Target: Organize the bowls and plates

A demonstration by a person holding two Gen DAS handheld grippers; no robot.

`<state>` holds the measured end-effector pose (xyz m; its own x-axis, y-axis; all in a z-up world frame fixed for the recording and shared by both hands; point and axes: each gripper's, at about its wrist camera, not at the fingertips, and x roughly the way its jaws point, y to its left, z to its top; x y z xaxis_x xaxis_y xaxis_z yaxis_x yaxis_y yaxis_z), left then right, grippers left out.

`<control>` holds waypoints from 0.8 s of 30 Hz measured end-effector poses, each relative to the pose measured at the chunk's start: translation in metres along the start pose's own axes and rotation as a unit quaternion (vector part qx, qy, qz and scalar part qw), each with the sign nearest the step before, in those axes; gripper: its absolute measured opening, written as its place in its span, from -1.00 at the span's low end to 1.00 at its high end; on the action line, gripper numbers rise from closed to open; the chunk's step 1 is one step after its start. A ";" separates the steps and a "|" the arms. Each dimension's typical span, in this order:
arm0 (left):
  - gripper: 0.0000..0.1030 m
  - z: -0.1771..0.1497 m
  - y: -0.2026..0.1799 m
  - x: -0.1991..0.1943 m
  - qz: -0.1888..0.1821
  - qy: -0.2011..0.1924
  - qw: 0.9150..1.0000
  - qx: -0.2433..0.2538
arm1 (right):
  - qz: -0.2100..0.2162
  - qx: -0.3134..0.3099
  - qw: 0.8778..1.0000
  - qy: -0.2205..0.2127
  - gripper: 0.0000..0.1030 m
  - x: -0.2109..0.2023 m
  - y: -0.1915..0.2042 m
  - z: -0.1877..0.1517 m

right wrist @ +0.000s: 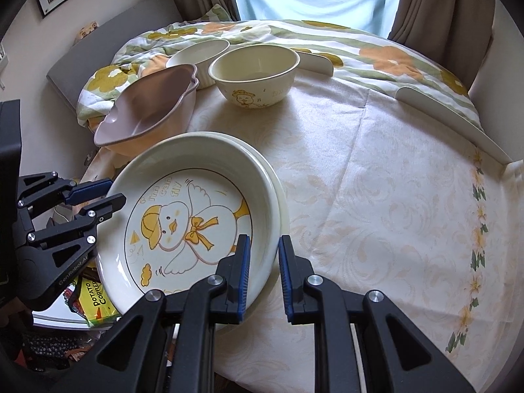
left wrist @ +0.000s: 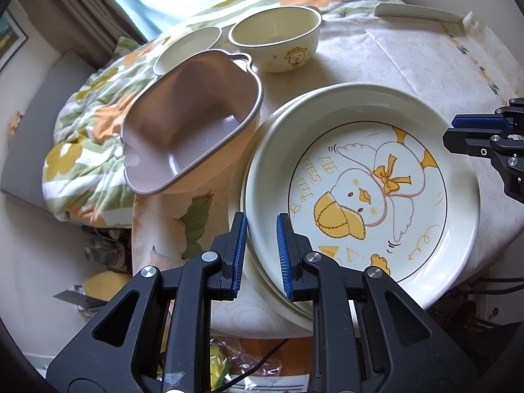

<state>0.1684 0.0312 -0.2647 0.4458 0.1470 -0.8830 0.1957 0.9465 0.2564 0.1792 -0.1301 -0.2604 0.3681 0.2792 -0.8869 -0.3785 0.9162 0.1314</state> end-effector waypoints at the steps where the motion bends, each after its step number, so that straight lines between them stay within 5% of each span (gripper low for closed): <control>1: -0.68 0.000 0.000 0.000 -0.002 0.001 1.000 -0.001 | 0.000 0.000 1.000 0.000 -0.69 0.000 0.000 0.000; 10: -0.68 0.009 0.025 -0.026 -0.015 -0.013 0.998 -0.063 | 0.041 0.016 0.999 -0.023 -0.68 -0.019 -0.004 0.012; 11: -0.68 0.010 0.029 -0.027 -0.022 -0.010 0.997 -0.073 | 0.042 0.014 0.999 -0.029 -0.50 -0.022 -0.004 0.013; 12: -0.68 0.010 0.034 -0.028 -0.028 -0.007 0.996 -0.083 | 0.043 0.010 0.998 -0.039 0.04 -0.027 -0.004 0.015; 14: -0.68 0.008 0.040 -0.033 -0.032 -0.006 0.995 -0.098 | 0.051 0.008 0.997 -0.060 0.64 -0.036 -0.003 0.017; 24: -0.67 -0.004 0.066 -0.048 -0.030 -0.019 0.987 -0.157 | 0.101 -0.004 0.991 -0.092 0.66 -0.048 -0.008 0.026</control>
<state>0.1558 0.0876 -0.2069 0.4750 0.0835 -0.8760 -0.0557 0.9963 0.0648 0.1869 -0.1434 -0.2077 0.4326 0.5043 -0.7473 -0.4668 0.8345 0.2929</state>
